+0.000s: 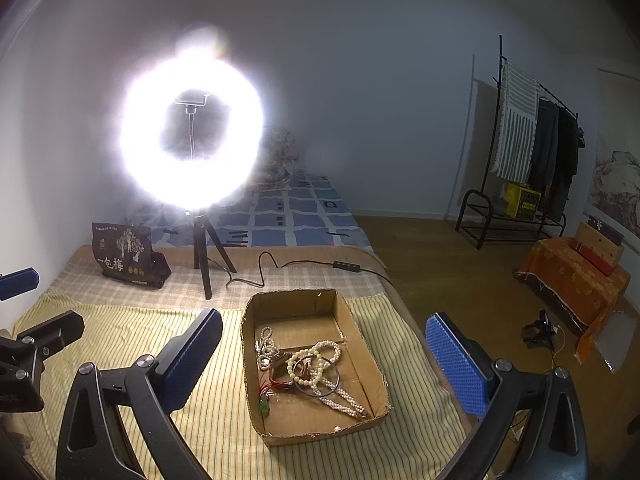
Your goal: Organize jewelry
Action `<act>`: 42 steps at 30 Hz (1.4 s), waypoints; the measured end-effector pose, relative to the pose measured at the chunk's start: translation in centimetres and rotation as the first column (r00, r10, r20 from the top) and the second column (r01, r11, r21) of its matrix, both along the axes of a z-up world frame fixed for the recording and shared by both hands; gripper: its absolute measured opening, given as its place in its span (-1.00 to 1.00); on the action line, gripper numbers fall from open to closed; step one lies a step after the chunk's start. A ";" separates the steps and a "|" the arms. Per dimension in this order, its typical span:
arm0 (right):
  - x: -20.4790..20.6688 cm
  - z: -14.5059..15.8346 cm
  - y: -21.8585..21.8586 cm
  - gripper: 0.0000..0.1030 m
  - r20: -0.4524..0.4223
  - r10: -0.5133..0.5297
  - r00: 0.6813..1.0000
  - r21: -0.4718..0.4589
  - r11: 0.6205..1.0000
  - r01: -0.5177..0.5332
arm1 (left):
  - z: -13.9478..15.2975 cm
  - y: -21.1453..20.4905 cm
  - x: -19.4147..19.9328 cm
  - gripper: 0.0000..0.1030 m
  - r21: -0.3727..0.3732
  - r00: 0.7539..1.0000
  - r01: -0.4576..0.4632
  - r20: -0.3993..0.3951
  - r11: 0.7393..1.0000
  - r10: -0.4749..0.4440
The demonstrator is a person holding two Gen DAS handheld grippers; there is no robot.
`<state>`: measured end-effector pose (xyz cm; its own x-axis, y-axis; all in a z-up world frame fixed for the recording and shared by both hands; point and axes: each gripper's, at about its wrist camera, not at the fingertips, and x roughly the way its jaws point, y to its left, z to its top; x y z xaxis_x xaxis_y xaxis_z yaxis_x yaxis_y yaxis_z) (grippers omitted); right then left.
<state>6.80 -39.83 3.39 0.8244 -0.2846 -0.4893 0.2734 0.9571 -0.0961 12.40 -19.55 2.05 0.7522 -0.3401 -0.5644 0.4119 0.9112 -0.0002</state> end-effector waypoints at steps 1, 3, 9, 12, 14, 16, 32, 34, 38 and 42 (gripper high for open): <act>0.1 -0.1 0.1 1.00 -0.001 -0.001 1.000 0.000 1.000 0.001 | 0.0 0.0 0.0 0.99 0.001 1.000 -0.001 0.001 1.000 0.001; 0.1 -0.1 0.0 0.99 -0.002 0.001 1.000 0.003 1.000 -0.001 | 0.0 0.0 0.0 0.99 0.004 1.000 -0.001 0.001 1.000 0.001; 0.2 -0.2 0.1 1.00 -0.004 0.003 1.000 0.002 1.000 -0.003 | 0.0 0.0 0.1 0.99 0.001 1.000 0.000 -0.004 1.000 0.000; 0.2 -0.2 0.1 0.99 -0.008 0.005 1.000 -0.001 1.000 -0.005 | 0.0 0.0 0.0 0.99 0.000 1.000 -0.001 -0.001 1.000 0.001; 0.3 -0.3 0.2 0.99 -0.011 0.006 1.000 -0.001 1.000 -0.006 | 0.0 0.0 0.1 0.99 0.002 1.000 -0.001 0.001 1.000 0.000; 0.3 -0.3 0.2 1.00 -0.011 0.007 1.000 0.000 1.000 -0.007 | 0.0 0.0 0.0 0.99 0.002 1.000 -0.001 0.001 1.000 0.001; 0.3 -0.3 0.2 1.00 -0.013 0.007 1.000 -0.002 1.000 -0.007 | 0.0 0.0 0.0 0.99 0.001 1.000 0.001 -0.001 1.000 -0.001; 0.3 -0.3 0.2 0.99 -0.013 0.007 1.000 -0.002 1.000 -0.007 | 0.0 0.0 0.0 0.99 0.002 1.000 0.001 0.000 1.000 -0.001; 0.3 -0.5 0.2 0.99 -0.017 0.013 1.000 -0.007 1.000 -0.013 | 0.0 0.0 0.0 0.99 0.003 1.000 0.000 0.004 1.000 0.000; 0.2 -0.5 0.3 0.99 -0.020 0.017 1.000 -0.009 1.000 -0.018 | 0.0 0.0 -0.2 0.99 0.010 1.000 0.005 0.013 1.000 -0.005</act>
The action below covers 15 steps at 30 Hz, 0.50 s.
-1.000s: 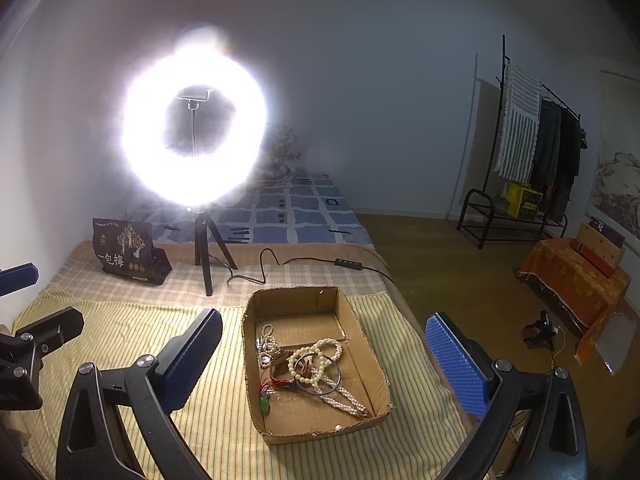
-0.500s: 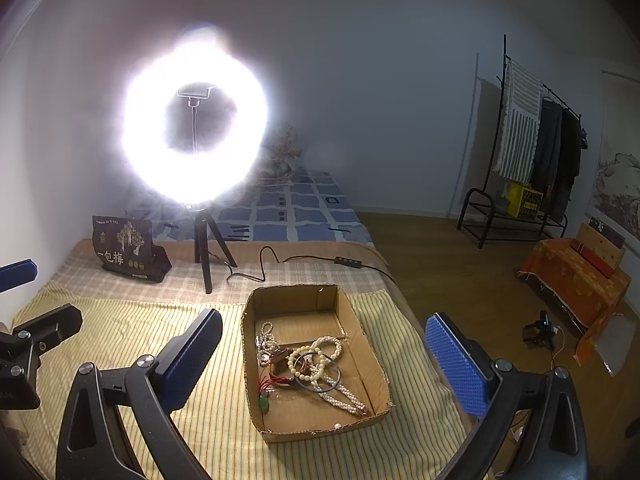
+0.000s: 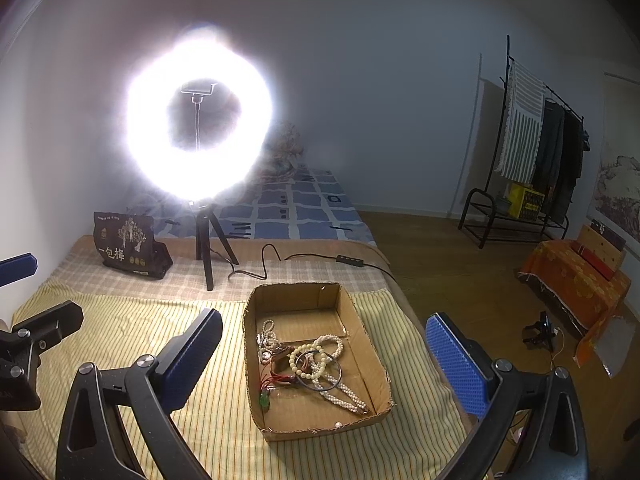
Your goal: Organize jewelry
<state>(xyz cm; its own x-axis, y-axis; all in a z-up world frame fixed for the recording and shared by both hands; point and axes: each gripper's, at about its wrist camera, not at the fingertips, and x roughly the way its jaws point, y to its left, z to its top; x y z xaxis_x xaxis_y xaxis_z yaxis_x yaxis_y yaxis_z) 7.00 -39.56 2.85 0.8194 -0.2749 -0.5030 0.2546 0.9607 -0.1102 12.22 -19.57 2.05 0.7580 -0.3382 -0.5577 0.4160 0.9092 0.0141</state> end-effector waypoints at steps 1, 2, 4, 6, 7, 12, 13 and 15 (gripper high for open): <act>0.0 0.0 0.0 0.99 0.000 0.001 1.000 0.000 1.000 -0.001 | 0.0 0.0 0.0 0.99 0.001 1.000 -0.001 0.000 1.000 0.001; 0.0 0.0 0.0 0.99 -0.001 0.003 1.000 -0.001 1.000 -0.003 | 0.0 0.0 0.0 0.99 0.001 1.000 0.000 0.000 1.000 0.000; 0.0 0.0 0.1 0.99 -0.001 0.004 1.000 -0.002 1.000 -0.004 | 0.0 0.0 0.0 0.99 0.001 1.000 0.000 -0.001 1.000 0.000; 0.0 0.0 0.1 0.99 -0.003 0.005 1.000 -0.004 1.000 -0.005 | 0.0 0.0 0.0 0.99 0.000 1.000 -0.001 -0.001 1.000 0.001; 0.0 0.0 0.1 0.99 -0.004 0.006 1.000 -0.005 1.000 -0.006 | 0.0 0.0 0.0 0.99 0.001 1.000 0.000 -0.003 1.000 0.000; 0.0 -0.1 0.1 0.99 -0.009 0.009 1.000 -0.007 1.000 -0.009 | 0.1 0.0 0.0 0.99 0.008 1.000 0.003 0.013 1.000 -0.003; 0.0 -0.1 0.1 0.99 -0.010 0.010 1.000 -0.007 1.000 -0.010 | 0.0 0.0 0.0 0.99 0.011 1.000 0.002 0.016 1.000 -0.003; -0.1 0.0 0.1 0.99 -0.009 0.009 1.000 -0.007 1.000 -0.009 | 0.0 0.0 0.0 0.99 0.016 1.000 0.006 0.023 1.000 -0.007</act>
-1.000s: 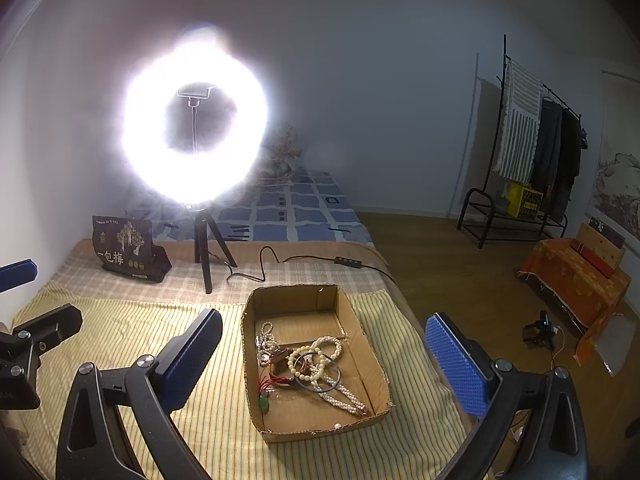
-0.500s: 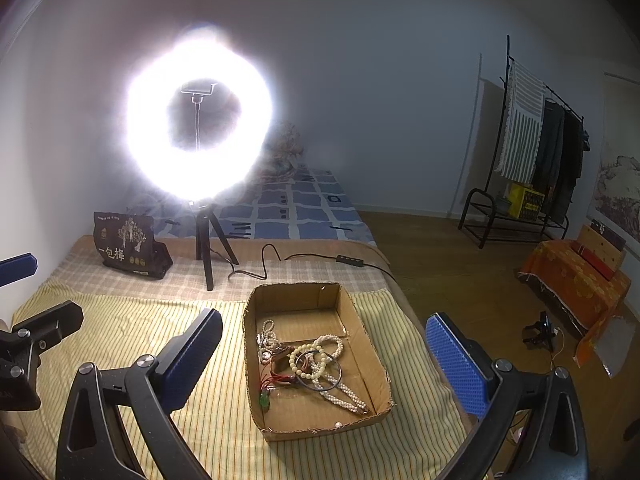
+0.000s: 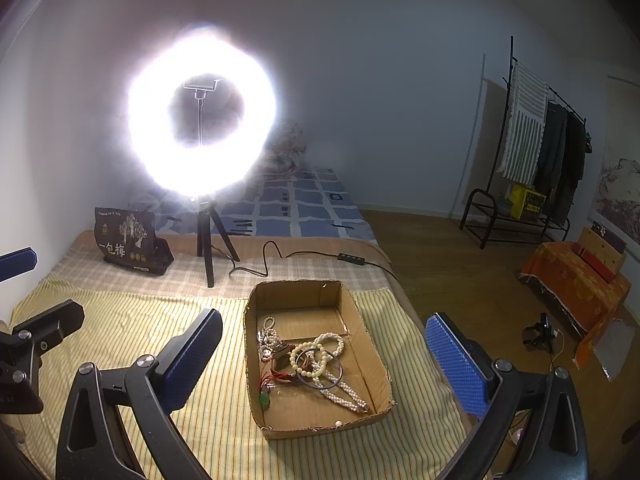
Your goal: Organize jewelry
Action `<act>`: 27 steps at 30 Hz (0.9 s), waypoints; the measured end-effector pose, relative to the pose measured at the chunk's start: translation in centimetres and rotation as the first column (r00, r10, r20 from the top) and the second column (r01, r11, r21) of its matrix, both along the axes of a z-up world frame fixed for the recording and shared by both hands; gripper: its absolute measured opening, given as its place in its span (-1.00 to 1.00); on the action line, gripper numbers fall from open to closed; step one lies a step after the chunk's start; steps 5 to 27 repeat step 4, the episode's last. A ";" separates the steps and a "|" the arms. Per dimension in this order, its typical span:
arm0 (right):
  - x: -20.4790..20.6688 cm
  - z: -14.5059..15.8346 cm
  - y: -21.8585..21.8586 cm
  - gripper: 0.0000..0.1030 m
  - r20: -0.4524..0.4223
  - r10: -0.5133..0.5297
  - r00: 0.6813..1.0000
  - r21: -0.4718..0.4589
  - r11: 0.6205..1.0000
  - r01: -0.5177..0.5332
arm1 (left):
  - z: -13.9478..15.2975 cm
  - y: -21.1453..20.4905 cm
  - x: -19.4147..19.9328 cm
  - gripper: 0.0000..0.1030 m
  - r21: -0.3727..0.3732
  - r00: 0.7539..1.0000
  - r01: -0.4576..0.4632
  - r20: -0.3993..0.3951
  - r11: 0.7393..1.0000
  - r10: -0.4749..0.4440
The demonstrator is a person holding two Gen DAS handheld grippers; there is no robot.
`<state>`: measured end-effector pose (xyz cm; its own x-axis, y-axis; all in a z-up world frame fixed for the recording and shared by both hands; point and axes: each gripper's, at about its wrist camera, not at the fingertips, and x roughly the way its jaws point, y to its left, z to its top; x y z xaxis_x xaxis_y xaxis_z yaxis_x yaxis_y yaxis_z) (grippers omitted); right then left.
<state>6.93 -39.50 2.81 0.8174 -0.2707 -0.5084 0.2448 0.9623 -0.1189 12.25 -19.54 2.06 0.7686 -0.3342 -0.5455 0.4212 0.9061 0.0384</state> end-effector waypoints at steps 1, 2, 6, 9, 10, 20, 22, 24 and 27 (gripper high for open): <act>0.1 0.0 0.0 0.99 0.001 0.000 1.000 0.001 1.000 0.000 | 0.0 0.1 0.0 0.99 0.006 1.000 -0.010 0.012 1.000 0.010; 0.0 0.0 0.0 0.99 0.001 0.001 1.000 0.001 1.000 -0.001 | 0.1 0.1 0.0 0.99 0.007 1.000 -0.013 0.016 1.000 0.013; 0.1 -0.1 0.1 0.99 0.000 0.002 1.000 -0.002 1.000 -0.002 | 0.0 0.2 0.1 0.99 0.006 1.000 -0.012 0.008 1.000 0.012; 0.1 -0.1 0.1 0.99 0.000 0.002 1.000 -0.002 1.000 -0.002 | 0.0 0.2 0.1 0.99 0.006 1.000 -0.012 0.008 1.000 0.012; 0.1 -0.1 0.1 0.99 0.000 0.002 1.000 -0.002 1.000 -0.002 | 0.0 0.2 0.1 0.99 0.006 1.000 -0.012 0.008 1.000 0.012; 0.1 -0.1 0.1 0.99 0.000 0.002 1.000 -0.002 1.000 -0.002 | 0.0 0.2 0.1 0.99 0.006 1.000 -0.012 0.008 1.000 0.012; 0.1 -0.1 0.1 0.99 0.000 0.002 1.000 -0.002 1.000 -0.002 | 0.0 0.2 0.1 0.99 0.006 1.000 -0.012 0.008 1.000 0.012; 0.1 -0.1 0.1 0.99 0.000 0.002 1.000 -0.002 1.000 -0.002 | 0.0 0.2 0.1 0.99 0.006 1.000 -0.012 0.008 1.000 0.012; 0.1 -0.1 0.1 0.99 0.000 0.002 1.000 -0.002 1.000 -0.002 | 0.0 0.2 0.1 0.99 0.006 1.000 -0.012 0.008 1.000 0.012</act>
